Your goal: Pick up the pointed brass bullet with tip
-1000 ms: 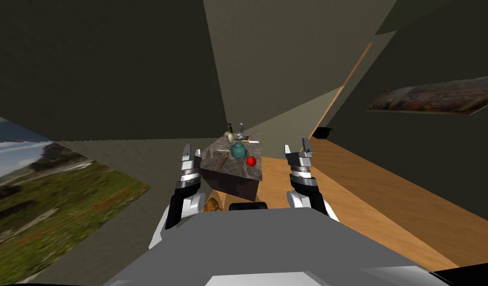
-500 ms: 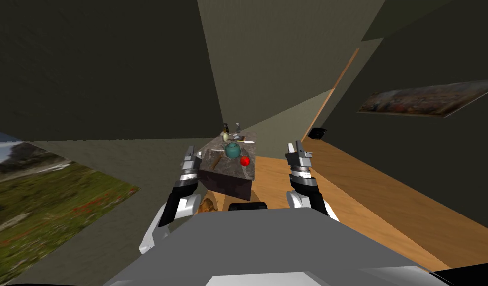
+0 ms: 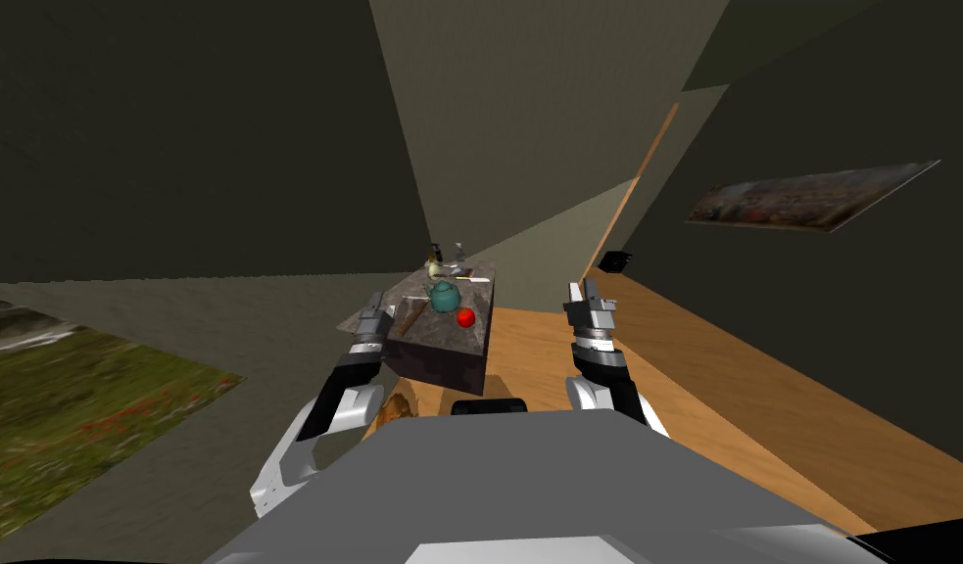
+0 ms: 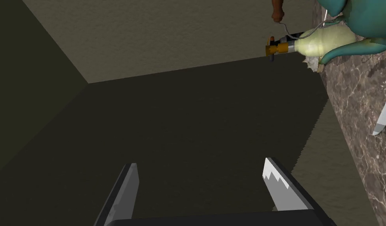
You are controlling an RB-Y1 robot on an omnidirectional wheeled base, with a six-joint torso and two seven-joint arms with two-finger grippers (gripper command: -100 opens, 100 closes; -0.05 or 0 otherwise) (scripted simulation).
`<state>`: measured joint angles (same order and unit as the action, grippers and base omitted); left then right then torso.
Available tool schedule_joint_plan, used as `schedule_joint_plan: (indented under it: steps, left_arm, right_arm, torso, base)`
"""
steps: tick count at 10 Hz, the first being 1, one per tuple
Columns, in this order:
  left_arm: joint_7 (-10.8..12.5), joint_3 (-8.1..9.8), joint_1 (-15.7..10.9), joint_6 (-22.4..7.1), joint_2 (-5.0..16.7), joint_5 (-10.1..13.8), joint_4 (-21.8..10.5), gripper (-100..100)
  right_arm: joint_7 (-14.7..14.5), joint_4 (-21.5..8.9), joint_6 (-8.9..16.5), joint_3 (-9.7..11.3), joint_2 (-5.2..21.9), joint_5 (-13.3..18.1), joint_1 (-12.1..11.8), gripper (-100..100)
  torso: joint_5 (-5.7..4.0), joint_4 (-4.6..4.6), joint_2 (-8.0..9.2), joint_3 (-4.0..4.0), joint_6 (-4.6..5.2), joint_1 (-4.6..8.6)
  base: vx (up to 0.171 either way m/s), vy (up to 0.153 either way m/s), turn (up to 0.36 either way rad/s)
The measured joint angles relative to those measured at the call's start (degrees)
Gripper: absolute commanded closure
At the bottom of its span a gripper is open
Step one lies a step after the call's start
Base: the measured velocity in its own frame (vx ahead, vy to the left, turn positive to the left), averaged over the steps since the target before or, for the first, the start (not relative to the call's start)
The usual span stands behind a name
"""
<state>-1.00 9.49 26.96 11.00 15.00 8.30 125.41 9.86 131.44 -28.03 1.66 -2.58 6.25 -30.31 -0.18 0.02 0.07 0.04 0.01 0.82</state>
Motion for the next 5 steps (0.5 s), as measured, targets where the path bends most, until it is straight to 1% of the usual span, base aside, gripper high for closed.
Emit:
schedule_joint_plan:
  steps: [1, 2, 3, 4, 5]
  left_arm:
    - [0.64, 0.37, 0.06, -1.18, 0.72, 0.38, -0.43, -100]
    - [1.44, 1.00, 0.19, -2.74, 1.88, 1.02, -0.74, -100]
    - [1.94, 1.31, 0.01, -3.98, 2.46, 1.32, -1.16, -100]
    - [2.62, 1.86, 0.34, -5.72, 3.38, 1.86, -1.17, -100]
    - [3.75, 2.78, 0.09, -7.65, 4.93, 2.75, -2.21, -100]
  right_arm:
    - [0.00, 0.00, 0.00, -0.01, 0.00, 0.00, 0.00, 0]
    - [0.00, 0.00, 0.00, -0.01, 0.01, 0.00, 0.00, 0]
    - [0.00, 0.00, 0.00, -0.01, 0.01, 0.00, 0.00, 0]
    - [0.00, 0.00, 0.00, -0.01, 0.01, 0.00, 0.00, 0]
    - [0.00, 0.00, 0.00, 0.00, 0.00, 0.00, 0.00, 0]
  torso:
    - [0.00, 0.00, 0.00, 0.00, -0.02, -0.12]
    - [0.03, -0.01, -0.05, -0.02, -0.01, -0.20]
    - [0.06, -0.01, -0.03, -0.02, -0.01, -0.34]
    - [0.04, 0.00, -0.01, 0.00, -0.01, -0.21]
    - [-0.02, 0.01, 0.05, 0.03, 0.00, 0.09]
  base:
    - [0.004, -0.157, -0.048]
    - [-0.005, -0.122, -0.031]
    - [-0.012, -0.169, -0.072]
    - [-0.032, -0.264, -0.101]
    - [-0.005, -0.199, -0.013]
